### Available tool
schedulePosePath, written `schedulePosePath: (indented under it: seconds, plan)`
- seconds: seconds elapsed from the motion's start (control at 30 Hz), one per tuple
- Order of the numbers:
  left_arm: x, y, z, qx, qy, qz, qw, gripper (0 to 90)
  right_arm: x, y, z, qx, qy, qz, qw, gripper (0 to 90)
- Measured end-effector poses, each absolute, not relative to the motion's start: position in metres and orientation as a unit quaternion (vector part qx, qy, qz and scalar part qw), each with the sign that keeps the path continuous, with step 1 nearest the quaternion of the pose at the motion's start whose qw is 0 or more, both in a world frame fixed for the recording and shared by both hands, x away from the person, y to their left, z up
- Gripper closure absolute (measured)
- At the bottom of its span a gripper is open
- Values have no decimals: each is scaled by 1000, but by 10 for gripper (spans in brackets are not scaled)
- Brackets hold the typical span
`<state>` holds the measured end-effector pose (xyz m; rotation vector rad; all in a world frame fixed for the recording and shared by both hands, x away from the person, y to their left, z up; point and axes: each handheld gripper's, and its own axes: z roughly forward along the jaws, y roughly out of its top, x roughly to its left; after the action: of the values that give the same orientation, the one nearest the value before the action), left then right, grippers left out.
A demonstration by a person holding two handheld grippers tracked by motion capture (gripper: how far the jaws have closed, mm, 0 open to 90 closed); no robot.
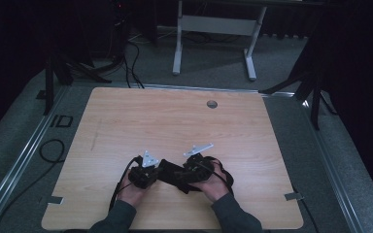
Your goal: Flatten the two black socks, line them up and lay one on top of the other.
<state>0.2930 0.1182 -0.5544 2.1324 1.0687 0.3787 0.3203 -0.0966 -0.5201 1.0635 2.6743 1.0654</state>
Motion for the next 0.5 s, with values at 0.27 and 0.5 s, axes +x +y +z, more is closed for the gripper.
schedulePosePath:
  seconds: [0.27,0.5]
  plan:
    - [292,118,-555,824,414,148,357,900,334,-152,-514,411,843,335,91,506]
    - [292,117,-555,823,415,148,357,900,349,-194,-520,488,804,325,102,517]
